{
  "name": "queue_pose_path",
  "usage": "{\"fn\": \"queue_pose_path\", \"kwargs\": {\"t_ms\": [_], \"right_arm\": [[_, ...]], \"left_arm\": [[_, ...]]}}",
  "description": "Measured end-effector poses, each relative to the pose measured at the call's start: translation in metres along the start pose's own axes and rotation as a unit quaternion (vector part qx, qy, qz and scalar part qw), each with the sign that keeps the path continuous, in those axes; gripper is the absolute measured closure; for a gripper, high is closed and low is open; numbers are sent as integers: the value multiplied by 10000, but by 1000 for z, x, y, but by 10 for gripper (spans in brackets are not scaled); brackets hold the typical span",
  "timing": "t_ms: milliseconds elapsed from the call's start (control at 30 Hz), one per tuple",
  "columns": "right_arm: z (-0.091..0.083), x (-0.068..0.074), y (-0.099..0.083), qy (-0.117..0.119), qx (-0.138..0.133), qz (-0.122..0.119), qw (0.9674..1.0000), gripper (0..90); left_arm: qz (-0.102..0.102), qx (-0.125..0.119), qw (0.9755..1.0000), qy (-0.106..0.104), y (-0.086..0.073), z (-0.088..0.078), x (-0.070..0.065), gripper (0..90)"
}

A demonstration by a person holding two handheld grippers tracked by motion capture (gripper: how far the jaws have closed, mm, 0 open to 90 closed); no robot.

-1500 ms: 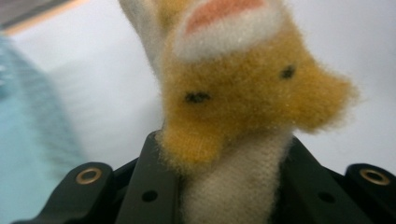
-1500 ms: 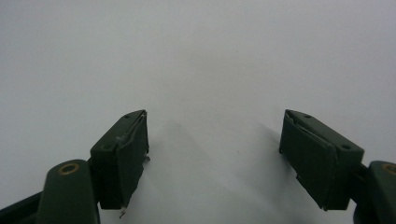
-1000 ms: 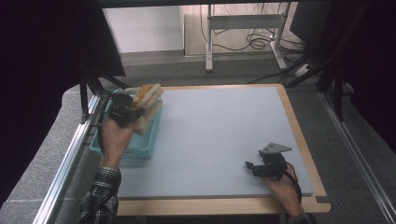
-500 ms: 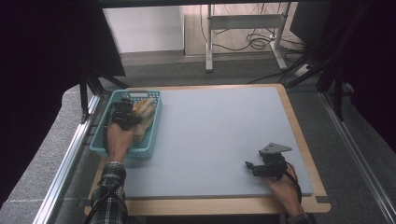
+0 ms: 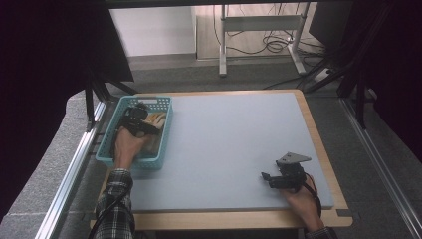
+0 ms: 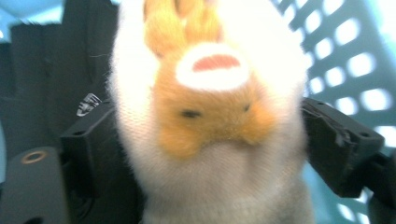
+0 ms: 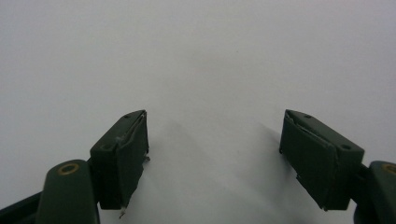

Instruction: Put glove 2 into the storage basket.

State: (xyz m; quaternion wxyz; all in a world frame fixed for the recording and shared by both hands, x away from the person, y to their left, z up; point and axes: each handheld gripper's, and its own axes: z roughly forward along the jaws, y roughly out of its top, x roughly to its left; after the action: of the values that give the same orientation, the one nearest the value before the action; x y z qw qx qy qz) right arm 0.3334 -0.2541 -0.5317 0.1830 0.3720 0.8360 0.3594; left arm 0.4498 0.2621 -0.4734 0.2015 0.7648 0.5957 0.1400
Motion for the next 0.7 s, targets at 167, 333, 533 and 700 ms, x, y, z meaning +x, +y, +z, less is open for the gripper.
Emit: {"fn": "queue_pose_path", "kwargs": {"t_ms": [167,333,533,700], "right_arm": [[0,0,0,-3,0,-1,10000,230],[0,0,0,0,0,0,10000,231],[0,0,0,0,1,1,10000,230],[0,0,0,-1,0,0,10000,230]], "left_arm": [[-56,-187,9992,-356,-1,-9,3,116],[20,-160,9999,-24,-1,-5,-2,139],[-108,72,9998,147,3,5,-3,430],[-166,215,9995,188,3,12,-5,603]]}}
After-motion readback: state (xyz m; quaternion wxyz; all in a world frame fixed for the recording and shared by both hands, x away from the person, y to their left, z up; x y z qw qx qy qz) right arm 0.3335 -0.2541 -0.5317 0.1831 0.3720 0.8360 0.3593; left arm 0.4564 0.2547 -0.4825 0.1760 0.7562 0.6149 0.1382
